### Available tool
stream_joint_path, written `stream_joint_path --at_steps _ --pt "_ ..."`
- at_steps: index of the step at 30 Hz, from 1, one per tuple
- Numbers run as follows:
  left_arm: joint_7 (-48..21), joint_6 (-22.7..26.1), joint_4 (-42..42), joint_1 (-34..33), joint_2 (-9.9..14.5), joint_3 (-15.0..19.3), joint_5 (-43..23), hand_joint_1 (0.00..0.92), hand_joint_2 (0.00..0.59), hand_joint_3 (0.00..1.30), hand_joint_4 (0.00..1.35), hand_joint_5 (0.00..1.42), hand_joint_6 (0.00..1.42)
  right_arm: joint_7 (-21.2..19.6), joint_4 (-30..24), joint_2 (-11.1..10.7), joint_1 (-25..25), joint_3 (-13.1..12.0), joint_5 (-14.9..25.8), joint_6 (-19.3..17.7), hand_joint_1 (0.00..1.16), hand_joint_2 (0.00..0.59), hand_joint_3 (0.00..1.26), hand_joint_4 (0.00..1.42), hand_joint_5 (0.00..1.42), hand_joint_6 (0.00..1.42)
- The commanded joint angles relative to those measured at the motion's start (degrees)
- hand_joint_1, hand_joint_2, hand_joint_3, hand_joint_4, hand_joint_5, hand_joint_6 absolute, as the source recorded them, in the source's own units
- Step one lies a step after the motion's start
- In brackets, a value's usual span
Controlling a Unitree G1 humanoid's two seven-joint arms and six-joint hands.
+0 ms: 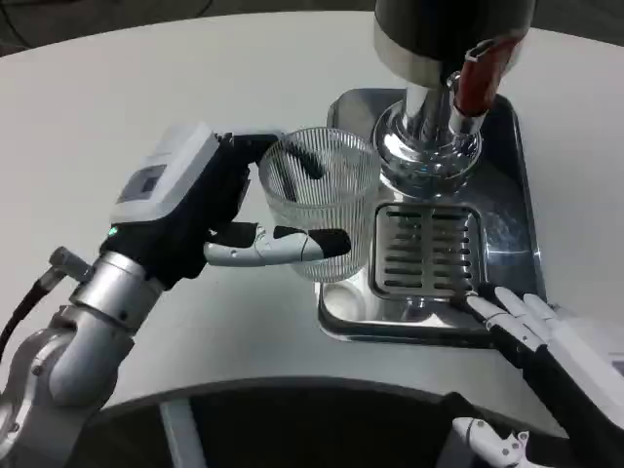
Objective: Grasp the cup under the faucet to collect the drink, then remove the cup.
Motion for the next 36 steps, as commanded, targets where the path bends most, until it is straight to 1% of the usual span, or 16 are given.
stream_joint_path --at_steps 1,7,13,20,28,33,36 --pt "2.73 -1.55 2.98 -2.59 -0.27 -1.04 0.76 0.47 0.068 1.05 1.2 1.4 1.42 -0.05 -1.78 0.08 1.71 -0.88 0.95 -0.38 0.33 0.407 0.1 0.0 0.0 0.0" --pt "3.94 -1.79 7.92 -6.0 -0.56 -3.46 2.1 0.47 0.067 1.05 1.19 1.4 1.42 -0.12 -2.69 0.06 2.62 -1.58 1.66 -0.53 0.33 0.407 0.1 0.0 0.0 0.0" --pt "5.04 -1.81 11.46 -9.17 -1.35 -5.6 3.53 0.47 0.067 1.05 1.19 1.4 1.42 -0.31 -3.33 0.0 3.5 -2.06 2.21 -0.89 0.33 0.407 0.1 0.0 0.0 0.0" --pt "6.55 -1.68 16.32 -13.47 -3.08 -8.25 5.32 0.47 0.067 1.05 1.19 1.4 1.42 -0.67 -4.31 0.36 4.34 -1.71 2.02 -1.4 0.33 0.407 0.1 0.0 0.0 0.0" --pt "8.37 -1.24 22.1 -17.88 -5.87 -11.52 7.3 0.47 0.067 1.05 1.19 1.4 1.42 -0.62 -5.65 1.76 5.03 0.44 0.54 -2.16 0.33 0.407 0.1 0.0 0.0 0.0" --pt "9.38 -1.33 24.79 -19.74 -6.87 -13.19 7.95 0.47 0.067 1.05 1.19 1.4 1.42 -0.25 -6.58 2.17 5.08 0.95 0.55 -2.28 0.33 0.407 0.1 0.0 0.0 0.0" --pt "10.36 -1.14 26.44 -21.04 -7.71 -15.03 9.15 0.47 0.067 1.05 1.19 1.4 1.42 -0.09 -7.61 2.43 5.96 2.07 0.44 -2.65 0.33 0.407 0.1 0.0 0.0 0.0"
